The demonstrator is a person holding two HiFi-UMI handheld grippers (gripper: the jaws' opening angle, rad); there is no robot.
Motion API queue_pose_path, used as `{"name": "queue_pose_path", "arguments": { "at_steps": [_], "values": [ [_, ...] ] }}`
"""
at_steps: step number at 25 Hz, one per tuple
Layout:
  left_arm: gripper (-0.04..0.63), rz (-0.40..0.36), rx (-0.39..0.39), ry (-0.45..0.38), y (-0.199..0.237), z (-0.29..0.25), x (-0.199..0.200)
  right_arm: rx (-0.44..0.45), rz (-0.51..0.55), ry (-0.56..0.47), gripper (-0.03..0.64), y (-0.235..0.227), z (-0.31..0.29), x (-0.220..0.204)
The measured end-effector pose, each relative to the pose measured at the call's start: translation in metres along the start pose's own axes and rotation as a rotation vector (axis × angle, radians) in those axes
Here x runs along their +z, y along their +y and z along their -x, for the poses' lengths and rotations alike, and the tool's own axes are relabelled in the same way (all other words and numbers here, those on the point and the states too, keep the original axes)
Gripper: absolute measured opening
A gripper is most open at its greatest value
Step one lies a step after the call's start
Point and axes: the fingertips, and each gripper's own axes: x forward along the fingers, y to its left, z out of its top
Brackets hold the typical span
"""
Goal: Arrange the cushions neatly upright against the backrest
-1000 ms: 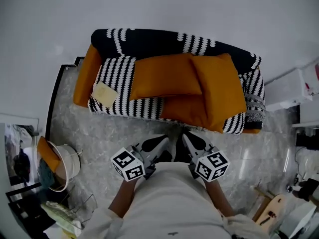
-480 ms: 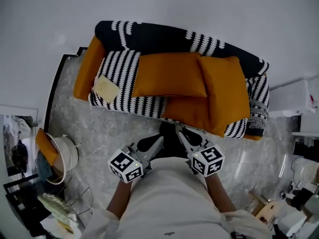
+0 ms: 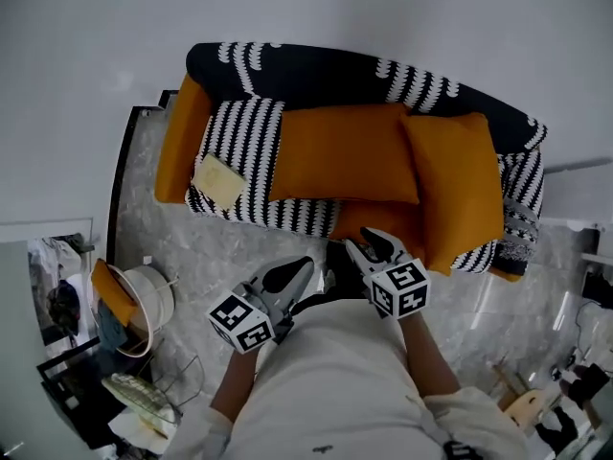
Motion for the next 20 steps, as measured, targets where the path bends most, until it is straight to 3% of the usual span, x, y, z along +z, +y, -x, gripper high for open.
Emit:
{"name": "queue_pose_path", "arguments": {
  "at_steps": [8, 14, 20],
  "values": [
    [0.009, -0.060, 0.051, 0.024, 0.042, -0.052, 0.062, 0.039, 0.004, 0.049, 0.156, -0.053, -0.054, 0.048],
    [0.009, -0.052, 0.076, 0.000, 0.069, -0.074, 0.090, 0.064, -0.006, 0.061, 0.176, -0.075, -0.086, 0.079],
    [0.009, -0.053, 0.038, 0.025, 0.088, -0.088, 0.104, 0.032, -0.087, 0.054, 0.190, -0.078, -0.102, 0.083]
  ]
}}
